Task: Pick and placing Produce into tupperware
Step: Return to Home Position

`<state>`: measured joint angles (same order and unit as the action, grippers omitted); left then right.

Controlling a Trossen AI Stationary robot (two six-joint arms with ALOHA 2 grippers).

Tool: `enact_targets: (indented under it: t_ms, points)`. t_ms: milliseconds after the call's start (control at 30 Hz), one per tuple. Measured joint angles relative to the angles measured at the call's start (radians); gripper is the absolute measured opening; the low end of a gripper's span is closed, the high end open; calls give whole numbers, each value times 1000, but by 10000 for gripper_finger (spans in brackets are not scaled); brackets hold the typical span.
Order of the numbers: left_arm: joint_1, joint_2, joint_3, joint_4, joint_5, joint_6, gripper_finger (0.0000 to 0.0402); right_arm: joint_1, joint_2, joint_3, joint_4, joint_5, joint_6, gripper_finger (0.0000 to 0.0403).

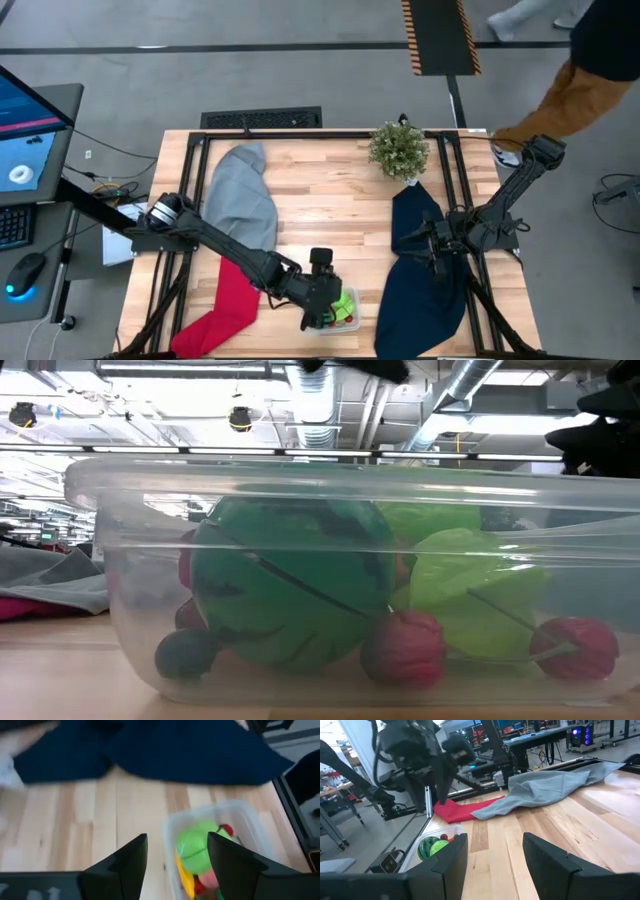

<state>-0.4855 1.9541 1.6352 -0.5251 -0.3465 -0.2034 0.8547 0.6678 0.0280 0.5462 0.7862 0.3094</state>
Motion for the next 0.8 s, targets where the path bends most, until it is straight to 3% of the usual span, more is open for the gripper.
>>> enact_targets:
  t_ms: [100, 267, 367, 467, 600, 700, 800]
  points:
    - [-4, -12, 0, 39, 2, 84, 197, -10, 0, 0, 18, -1, -3, 214]
    - [29, -46, 1, 160, 122, 178, 196, -34, 5, 0, 20, -3, 3, 214]
    - [38, -116, 28, 48, 133, 218, 196, -42, 19, 0, 18, -3, 21, 214]
    - [26, -173, 23, 5, 109, 122, 196, -46, 40, 0, 17, -3, 23, 214]
    - [-19, -193, -6, 173, 308, 231, 196, -78, 71, 0, 157, -11, -72, 214]
    - [-29, -236, -4, 270, 495, 293, 196, -125, 81, 3, 358, -180, -248, 214]
    - [14, -290, -2, 244, 533, 319, 196, -158, 62, 41, 433, -348, -386, 214]
